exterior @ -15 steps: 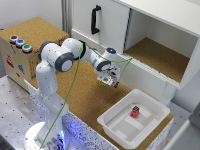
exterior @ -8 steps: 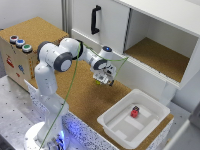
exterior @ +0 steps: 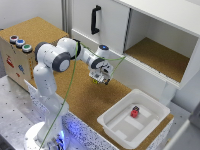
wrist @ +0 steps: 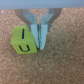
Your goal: Sweep the yellow block to the left
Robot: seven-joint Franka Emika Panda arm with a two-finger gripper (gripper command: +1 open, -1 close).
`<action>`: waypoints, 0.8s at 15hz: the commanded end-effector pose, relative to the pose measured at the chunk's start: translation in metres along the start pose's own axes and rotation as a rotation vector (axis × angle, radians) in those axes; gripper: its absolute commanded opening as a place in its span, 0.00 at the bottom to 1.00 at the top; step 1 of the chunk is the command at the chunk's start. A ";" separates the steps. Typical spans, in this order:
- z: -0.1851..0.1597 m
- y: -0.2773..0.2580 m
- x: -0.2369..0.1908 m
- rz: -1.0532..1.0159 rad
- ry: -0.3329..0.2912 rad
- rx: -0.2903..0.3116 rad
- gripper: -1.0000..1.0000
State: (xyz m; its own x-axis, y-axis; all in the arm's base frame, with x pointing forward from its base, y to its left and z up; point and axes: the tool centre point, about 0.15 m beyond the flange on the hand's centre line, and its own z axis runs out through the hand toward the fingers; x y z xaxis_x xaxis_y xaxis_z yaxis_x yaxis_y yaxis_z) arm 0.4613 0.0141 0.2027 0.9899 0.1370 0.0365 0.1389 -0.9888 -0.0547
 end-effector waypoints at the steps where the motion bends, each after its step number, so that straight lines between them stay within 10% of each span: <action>1: 0.016 -0.044 -0.001 0.093 0.025 -0.118 0.00; 12: 0.015 -0.115 -0.017 0.148 0.002 -0.127 0.00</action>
